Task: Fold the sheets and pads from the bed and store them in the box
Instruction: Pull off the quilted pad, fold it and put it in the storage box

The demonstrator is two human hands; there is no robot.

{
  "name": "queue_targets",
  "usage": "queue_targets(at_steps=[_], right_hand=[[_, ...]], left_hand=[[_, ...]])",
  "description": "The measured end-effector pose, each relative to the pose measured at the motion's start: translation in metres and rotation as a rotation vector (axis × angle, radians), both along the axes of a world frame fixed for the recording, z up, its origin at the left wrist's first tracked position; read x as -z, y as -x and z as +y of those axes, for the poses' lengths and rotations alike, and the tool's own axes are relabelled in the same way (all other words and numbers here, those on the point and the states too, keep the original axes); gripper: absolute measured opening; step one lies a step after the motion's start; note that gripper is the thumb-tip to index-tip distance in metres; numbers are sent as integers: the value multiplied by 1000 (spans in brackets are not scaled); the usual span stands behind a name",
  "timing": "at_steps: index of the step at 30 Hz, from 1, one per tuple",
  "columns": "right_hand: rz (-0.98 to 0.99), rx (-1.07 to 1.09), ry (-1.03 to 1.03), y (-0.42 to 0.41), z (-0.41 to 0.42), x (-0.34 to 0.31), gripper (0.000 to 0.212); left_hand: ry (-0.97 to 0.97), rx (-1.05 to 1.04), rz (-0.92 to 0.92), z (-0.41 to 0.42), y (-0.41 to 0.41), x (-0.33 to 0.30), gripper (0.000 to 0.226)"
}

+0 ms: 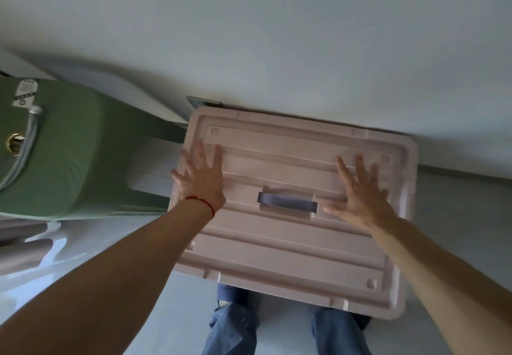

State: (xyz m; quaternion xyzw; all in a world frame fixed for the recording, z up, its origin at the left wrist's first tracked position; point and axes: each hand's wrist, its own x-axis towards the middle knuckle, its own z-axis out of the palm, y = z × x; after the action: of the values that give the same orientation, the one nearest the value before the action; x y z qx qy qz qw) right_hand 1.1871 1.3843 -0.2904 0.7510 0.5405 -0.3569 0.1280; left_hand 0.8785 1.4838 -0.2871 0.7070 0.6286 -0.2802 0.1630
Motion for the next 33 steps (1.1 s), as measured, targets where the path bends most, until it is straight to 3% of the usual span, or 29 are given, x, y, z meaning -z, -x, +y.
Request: queue_targets(at_steps=[2,5,7,11,14,17,19,22,23,27,31,33], right_hand=[[-54,-76,11,-4,-29,-10,129],[-238,-139,18,-5,-98,-7,135],[-244,-154,-32,-12,-113,4,136],[-127,-96,-86,-23,-106,8,122],[-105,295,-303,-49,-117,10,105],[223,985,-18,-82,-116,25,124],[433,1168,155,-92,-115,29,124],[517,1156,134,-94,-116,29,82],[483,1148,68,-93,-115,30,78],[222,1078,-62,-82,-119,27,100],[92,849,-211,-68,-123,14,31],[-19,736,-230,-66,-121,10,22]], left_hand=[[7,170,-123,-38,-33,-7,111],[227,388,-274,-81,-79,1,115],[324,351,-183,-86,-102,13,118],[291,323,-4,-92,-127,18,117],[267,366,39,-97,-131,15,110],[290,362,19,-95,-131,19,112],[295,362,24,-95,-131,22,120],[304,353,37,-96,-129,27,129],[300,356,34,-95,-128,28,131],[304,352,35,-97,-128,33,137],[284,354,12,-98,-126,32,137],[273,359,0,-98,-124,34,138]])
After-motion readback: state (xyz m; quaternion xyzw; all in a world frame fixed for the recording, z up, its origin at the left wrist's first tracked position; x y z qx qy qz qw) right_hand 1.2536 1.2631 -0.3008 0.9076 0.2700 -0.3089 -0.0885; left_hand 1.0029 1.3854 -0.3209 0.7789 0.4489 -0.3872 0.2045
